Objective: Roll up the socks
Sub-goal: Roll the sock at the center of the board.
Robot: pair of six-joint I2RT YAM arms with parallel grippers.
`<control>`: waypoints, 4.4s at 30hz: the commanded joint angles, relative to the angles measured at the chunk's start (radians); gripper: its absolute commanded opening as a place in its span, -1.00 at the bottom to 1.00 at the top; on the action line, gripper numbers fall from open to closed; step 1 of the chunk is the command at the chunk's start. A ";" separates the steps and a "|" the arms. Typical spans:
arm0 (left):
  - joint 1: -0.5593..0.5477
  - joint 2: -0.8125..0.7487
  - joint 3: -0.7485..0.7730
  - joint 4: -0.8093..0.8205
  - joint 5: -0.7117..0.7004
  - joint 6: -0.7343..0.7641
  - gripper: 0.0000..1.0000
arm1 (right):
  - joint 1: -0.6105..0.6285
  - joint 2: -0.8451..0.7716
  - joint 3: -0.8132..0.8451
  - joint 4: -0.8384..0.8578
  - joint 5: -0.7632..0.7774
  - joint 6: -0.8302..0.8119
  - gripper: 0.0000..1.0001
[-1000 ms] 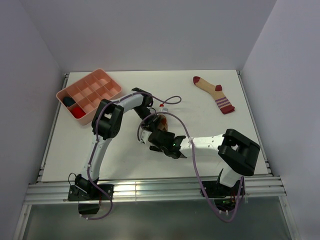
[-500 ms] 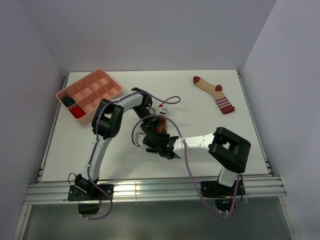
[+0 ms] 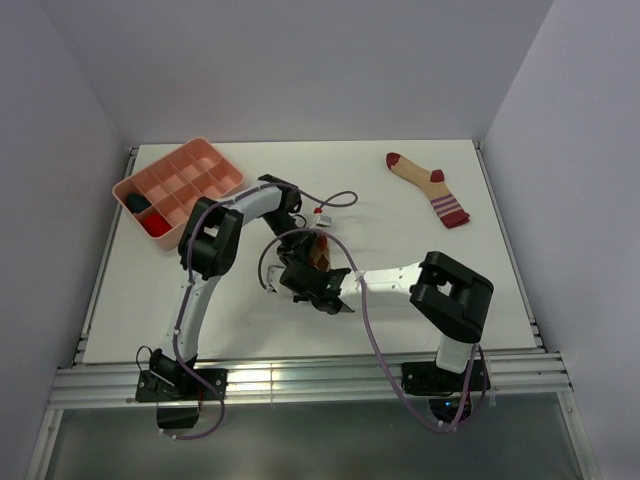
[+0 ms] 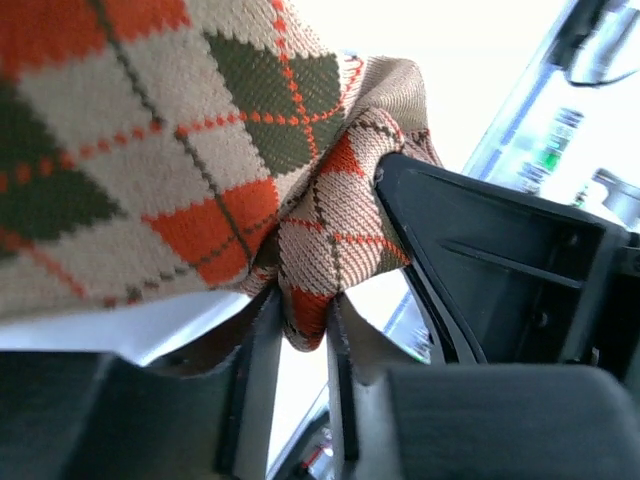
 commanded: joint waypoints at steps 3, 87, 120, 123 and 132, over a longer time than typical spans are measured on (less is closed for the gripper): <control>0.031 -0.166 -0.157 0.464 -0.326 -0.038 -0.30 | -0.018 0.049 0.066 -0.107 -0.199 0.030 -1.00; -0.325 -0.952 -1.231 1.334 -0.714 0.272 0.05 | -0.391 0.819 1.114 -1.215 -1.042 -0.200 -1.00; -0.050 -0.545 -0.707 0.664 -0.095 0.163 -0.99 | -0.735 -0.372 0.063 -0.011 -0.590 0.604 0.28; -0.016 -0.459 -0.609 0.547 -0.059 0.180 -0.99 | -0.707 -0.532 -0.095 0.121 -0.516 0.616 0.29; 0.077 -0.201 -0.382 0.268 0.065 0.281 -0.99 | -0.345 -0.641 -0.267 0.233 -0.330 0.358 0.32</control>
